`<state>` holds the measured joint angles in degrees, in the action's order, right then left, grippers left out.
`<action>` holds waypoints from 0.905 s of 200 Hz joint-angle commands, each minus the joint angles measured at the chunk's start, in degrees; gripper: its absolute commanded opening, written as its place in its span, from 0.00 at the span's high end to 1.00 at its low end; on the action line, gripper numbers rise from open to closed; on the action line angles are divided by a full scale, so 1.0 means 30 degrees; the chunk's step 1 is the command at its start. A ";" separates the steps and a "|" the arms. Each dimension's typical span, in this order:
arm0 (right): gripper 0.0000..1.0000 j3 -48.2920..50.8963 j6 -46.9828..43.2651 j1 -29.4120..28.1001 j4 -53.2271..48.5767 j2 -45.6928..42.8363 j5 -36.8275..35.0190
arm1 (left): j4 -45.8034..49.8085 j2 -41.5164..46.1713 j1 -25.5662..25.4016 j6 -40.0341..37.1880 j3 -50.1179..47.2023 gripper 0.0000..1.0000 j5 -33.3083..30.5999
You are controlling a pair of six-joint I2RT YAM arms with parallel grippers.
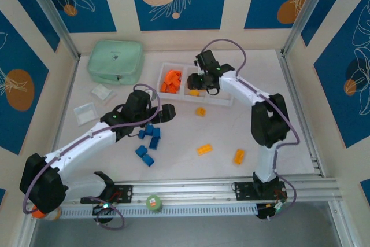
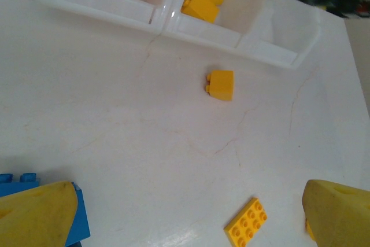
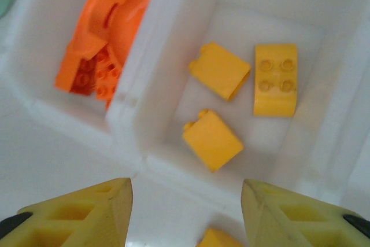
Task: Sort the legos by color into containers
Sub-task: Place the lego in the container, then pick up the lego from the center of the table.
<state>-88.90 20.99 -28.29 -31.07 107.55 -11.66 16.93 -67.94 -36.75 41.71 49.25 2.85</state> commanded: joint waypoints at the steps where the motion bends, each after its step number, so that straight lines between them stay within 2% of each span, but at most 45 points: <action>1: 0.45 0.2022 0.0067 -0.0375 0.0423 -0.1628 0.0653 | -0.0259 0.0585 -0.0027 0.0235 -0.0547 0.01 0.0514; 34: 0.42 0.5302 0.0425 -0.0756 0.0977 -0.3236 0.0415 | -0.0725 0.0922 -0.0786 0.0723 -0.1418 0.01 0.0197; 83: 0.34 0.8114 0.0265 -0.1170 0.2074 -0.3477 0.0052 | -0.2116 0.0658 -0.2173 0.1691 -0.2500 0.01 -0.0463; 121: 0.33 0.8489 0.0152 -0.1569 0.2643 -0.2652 -0.1056 | -0.3137 0.0076 -0.2972 0.2177 -0.2824 0.01 -0.0863; 181: 0.36 0.7503 -0.0198 -0.1844 0.2626 -0.0860 -0.2916 | -0.3298 -0.0342 -0.3093 0.2338 -0.2824 0.01 -0.1089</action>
<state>-63.96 21.19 -33.39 -23.35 103.44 -16.78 8.40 -68.73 -45.54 47.99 41.50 0.99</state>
